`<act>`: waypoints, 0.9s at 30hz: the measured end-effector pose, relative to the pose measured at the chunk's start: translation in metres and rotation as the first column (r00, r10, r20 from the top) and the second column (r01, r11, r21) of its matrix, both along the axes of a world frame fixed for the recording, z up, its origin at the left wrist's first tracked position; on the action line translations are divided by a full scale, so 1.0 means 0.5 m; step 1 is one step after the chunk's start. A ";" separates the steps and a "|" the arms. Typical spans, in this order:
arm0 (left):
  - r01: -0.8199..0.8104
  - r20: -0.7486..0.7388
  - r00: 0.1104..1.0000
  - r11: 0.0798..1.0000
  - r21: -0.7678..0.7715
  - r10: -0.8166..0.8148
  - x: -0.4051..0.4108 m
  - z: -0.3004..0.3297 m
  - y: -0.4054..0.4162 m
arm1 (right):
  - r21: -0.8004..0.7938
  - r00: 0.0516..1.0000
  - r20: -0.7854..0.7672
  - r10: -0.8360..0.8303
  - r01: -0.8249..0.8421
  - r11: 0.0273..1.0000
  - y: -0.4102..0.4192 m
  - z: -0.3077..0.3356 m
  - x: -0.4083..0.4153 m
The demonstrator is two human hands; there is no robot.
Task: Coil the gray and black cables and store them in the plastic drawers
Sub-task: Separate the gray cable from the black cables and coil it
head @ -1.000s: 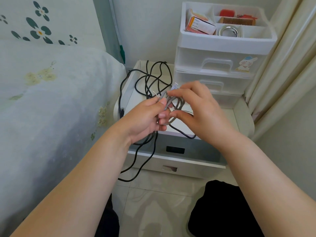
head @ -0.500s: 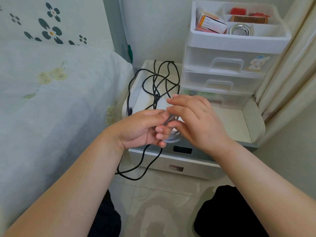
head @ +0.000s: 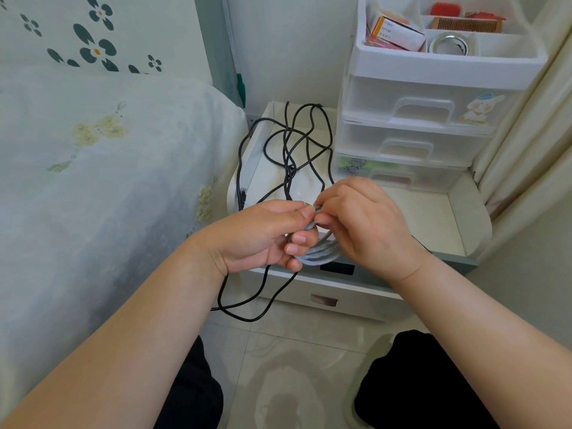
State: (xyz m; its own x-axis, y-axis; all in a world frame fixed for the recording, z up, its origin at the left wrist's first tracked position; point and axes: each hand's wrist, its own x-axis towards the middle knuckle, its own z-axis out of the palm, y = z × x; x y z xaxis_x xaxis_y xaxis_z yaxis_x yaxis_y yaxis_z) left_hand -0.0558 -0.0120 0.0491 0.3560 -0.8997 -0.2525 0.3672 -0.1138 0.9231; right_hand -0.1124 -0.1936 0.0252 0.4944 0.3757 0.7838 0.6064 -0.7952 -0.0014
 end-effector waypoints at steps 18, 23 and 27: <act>0.038 0.603 0.747 0.923 0.383 -0.281 -0.007 -0.004 -0.011 | 0.235 0.839 -0.539 0.082 0.055 0.971 -0.008 0.012 -0.017; 0.036 0.596 0.742 0.906 0.421 -0.307 -0.010 -0.006 -0.012 | 0.042 0.883 -0.467 -0.045 0.073 0.996 -0.005 0.013 -0.022; 0.033 0.610 0.706 0.878 0.478 -0.359 -0.010 -0.013 -0.010 | -0.179 0.876 -0.453 -0.166 0.093 0.979 0.003 0.013 -0.024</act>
